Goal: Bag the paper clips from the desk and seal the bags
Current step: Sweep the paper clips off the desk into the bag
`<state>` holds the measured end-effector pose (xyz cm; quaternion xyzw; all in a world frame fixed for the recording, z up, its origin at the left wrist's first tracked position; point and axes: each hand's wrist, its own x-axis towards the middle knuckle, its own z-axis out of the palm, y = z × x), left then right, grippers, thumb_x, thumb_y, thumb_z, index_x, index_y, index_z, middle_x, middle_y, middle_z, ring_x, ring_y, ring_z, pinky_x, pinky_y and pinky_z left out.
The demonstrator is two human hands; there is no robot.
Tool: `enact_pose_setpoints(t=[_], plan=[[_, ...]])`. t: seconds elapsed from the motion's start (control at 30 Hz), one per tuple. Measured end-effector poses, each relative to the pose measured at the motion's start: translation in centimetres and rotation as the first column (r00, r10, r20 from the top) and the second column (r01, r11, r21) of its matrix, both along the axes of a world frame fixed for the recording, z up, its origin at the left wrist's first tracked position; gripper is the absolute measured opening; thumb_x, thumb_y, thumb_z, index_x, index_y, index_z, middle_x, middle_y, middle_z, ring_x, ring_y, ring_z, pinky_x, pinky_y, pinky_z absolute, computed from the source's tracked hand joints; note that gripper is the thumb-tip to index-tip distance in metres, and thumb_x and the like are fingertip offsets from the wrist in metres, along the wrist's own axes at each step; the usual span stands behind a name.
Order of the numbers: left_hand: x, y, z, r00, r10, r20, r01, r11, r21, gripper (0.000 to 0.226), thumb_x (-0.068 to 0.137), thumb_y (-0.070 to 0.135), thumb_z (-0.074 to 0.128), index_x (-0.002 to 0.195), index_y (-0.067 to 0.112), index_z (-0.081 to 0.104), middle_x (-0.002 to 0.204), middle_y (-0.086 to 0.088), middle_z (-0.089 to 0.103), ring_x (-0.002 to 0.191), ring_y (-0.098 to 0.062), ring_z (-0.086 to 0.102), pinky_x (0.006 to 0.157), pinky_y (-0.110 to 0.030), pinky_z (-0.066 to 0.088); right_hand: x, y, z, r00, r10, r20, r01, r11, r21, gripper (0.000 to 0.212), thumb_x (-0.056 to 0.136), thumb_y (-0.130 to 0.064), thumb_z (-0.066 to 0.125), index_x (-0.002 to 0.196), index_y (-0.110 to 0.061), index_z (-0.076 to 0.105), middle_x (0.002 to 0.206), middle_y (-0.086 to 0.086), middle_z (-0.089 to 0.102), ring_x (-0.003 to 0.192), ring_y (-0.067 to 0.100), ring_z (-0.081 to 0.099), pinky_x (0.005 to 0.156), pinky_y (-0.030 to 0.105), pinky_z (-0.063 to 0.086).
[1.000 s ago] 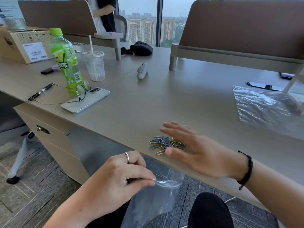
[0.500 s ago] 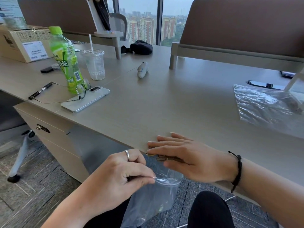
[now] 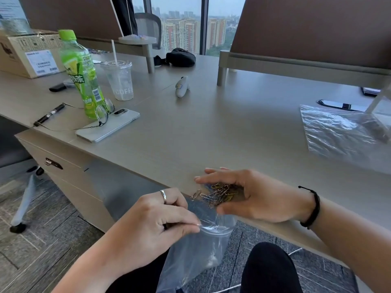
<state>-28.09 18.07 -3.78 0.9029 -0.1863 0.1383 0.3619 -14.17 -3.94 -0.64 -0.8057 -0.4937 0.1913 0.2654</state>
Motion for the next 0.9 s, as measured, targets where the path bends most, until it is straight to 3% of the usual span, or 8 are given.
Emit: enact_pose_setpoints(t=[0.1, 0.27, 0.4, 0.5, 0.67, 0.9], plan=[[0.0, 0.0, -0.1, 1.0, -0.003, -0.002, 0.003, 1.0, -0.007, 0.011, 0.088, 0.038, 0.072, 0.093, 0.033, 0.08, 0.086, 0.011, 0.062, 0.071, -0.012, 0.066, 0.06, -0.031, 0.052, 0.8, -0.9, 0.3, 0.998, -0.053, -0.018, 0.053, 0.999, -0.005, 0.07, 0.084, -0.033, 0.076, 0.144, -0.04, 0.042, 0.152, -0.026, 0.036, 0.14, -0.016, 0.019, 0.12, 0.022, 0.014], [0.0, 0.1, -0.2, 1.0, -0.006, 0.003, 0.006, 1.0, -0.003, 0.01, 0.088, 0.038, 0.072, 0.093, 0.033, 0.08, 0.086, 0.012, 0.062, 0.071, -0.01, 0.065, 0.06, -0.03, 0.051, 1.8, -1.6, 0.4, 0.994, 0.009, 0.113, 0.018, 0.971, -0.237, 0.071, 0.092, -0.051, 0.056, 0.153, -0.041, 0.02, 0.16, -0.028, 0.01, 0.142, -0.018, -0.004, 0.119, 0.016, -0.004], [0.1, 0.0, -0.1, 1.0, -0.009, 0.011, 0.009, 1.0, -0.01, 0.01, 0.088, 0.038, 0.072, 0.093, 0.033, 0.08, 0.085, 0.012, 0.062, 0.07, -0.012, 0.065, 0.059, -0.03, 0.051, 0.9, -0.7, -0.3, 0.966, 0.115, 0.232, -0.043, 0.955, -0.294, 0.069, 0.097, -0.058, 0.038, 0.155, -0.039, 0.007, 0.162, -0.024, -0.003, 0.145, -0.009, -0.014, 0.122, 0.031, -0.005], [0.1, 0.0, -0.2, 1.0, -0.015, 0.013, 0.015, 1.0, -0.006, 0.01, 0.088, 0.037, 0.073, 0.093, 0.032, 0.08, 0.086, 0.012, 0.062, 0.071, -0.011, 0.065, 0.06, -0.031, 0.052, 0.1, -0.1, -0.3, 0.952, 0.151, 0.266, -0.07, 0.953, -0.294, 0.075, 0.095, -0.062, 0.04, 0.156, -0.036, 0.004, 0.162, -0.023, -0.005, 0.145, -0.008, -0.016, 0.122, 0.031, -0.006], [0.1, -0.1, -0.1, 0.999, -0.017, 0.027, 0.018, 1.0, -0.007, 0.008, 0.087, 0.034, 0.075, 0.093, 0.032, 0.08, 0.084, 0.013, 0.06, 0.07, -0.011, 0.064, 0.06, -0.028, 0.051, -0.7, 0.7, -0.1, 0.939, 0.212, 0.271, -0.13, 0.948, -0.29, 0.077, 0.096, -0.05, 0.049, 0.156, -0.037, 0.002, 0.162, -0.022, -0.005, 0.146, -0.007, -0.015, 0.122, 0.032, -0.007], [0.1, -0.1, -0.1, 0.999, -0.012, 0.036, 0.012, 1.0, 0.003, 0.007, 0.086, 0.031, 0.077, 0.092, 0.031, 0.08, 0.083, 0.011, 0.061, 0.07, -0.013, 0.064, 0.059, -0.031, 0.05, -1.1, 1.4, -0.1, 0.944, 0.272, 0.187, -0.223, 0.943, -0.245, 0.073, 0.095, -0.024, 0.056, 0.155, -0.038, 0.017, 0.161, -0.026, 0.006, 0.146, -0.01, -0.007, 0.123, 0.035, -0.003]])
